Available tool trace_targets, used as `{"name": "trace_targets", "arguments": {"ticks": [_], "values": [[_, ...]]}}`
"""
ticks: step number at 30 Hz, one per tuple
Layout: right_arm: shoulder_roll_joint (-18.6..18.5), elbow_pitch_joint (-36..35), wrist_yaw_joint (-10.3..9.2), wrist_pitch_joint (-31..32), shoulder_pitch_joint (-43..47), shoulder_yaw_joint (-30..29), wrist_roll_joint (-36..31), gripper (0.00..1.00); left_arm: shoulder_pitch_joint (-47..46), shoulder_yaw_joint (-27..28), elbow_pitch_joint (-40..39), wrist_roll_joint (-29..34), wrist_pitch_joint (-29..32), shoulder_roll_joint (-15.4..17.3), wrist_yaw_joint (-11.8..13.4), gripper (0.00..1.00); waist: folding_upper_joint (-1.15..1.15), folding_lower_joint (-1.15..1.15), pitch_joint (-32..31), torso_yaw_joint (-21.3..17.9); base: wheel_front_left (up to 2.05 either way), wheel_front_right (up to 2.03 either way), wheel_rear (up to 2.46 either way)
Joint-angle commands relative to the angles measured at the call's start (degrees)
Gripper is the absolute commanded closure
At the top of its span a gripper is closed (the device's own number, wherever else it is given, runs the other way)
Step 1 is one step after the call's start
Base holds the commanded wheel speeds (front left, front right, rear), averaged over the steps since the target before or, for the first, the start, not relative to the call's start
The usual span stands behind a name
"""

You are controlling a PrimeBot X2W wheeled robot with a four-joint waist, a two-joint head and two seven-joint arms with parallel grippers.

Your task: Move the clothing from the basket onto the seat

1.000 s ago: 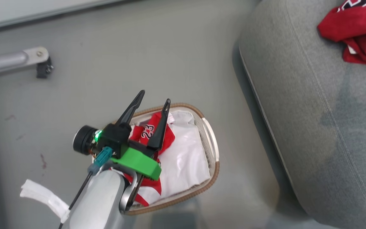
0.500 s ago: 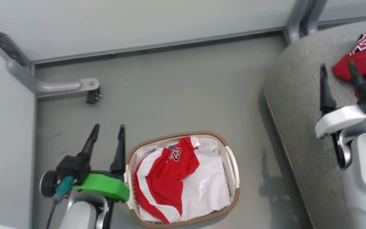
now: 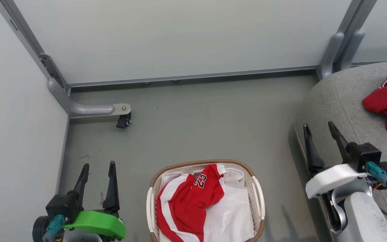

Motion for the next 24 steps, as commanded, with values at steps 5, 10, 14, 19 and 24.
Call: {"name": "trace_targets", "arguments": {"ticks": [5,10,14,19,24], "values": [[-0.2,-1.1,-0.06,-0.1,4.5,1.1,2.7,0.0,2.4,0.1,-0.4,-1.0,0.0,0.1,0.3,0.0,0.0,0.0,-1.8,0.7,0.0,0.0,0.0],[-0.2,-1.2,-0.06,-0.1,7.1,2.0,4.3,0.0,3.4,-0.6,-0.1,-1.3,0.0,0.1,0.5,0.0,0.0,0.0,-2.7,0.7,0.0,0.0,0.0],[-0.2,-1.3,-0.07,-0.1,7.8,3.0,3.4,0.0,3.7,-1.3,0.1,-1.6,0.0,0.1,0.6,0.0,0.0,0.0,-3.0,0.5,0.0,0.0,0.0],[-0.2,-1.6,-0.06,-0.1,7.7,3.0,3.3,0.0,3.6,-1.5,0.2,-1.5,0.0,0.1,0.6,0.0,0.0,0.0,-3.0,0.4,0.0,0.0,0.0],[-0.2,-1.6,-0.07,-0.1,7.8,2.8,3.3,0.0,3.4,-1.5,0.3,-1.4,0.0,0.1,0.6,0.0,0.0,0.0,-3.1,0.4,0.0,0.0,0.0]]}}
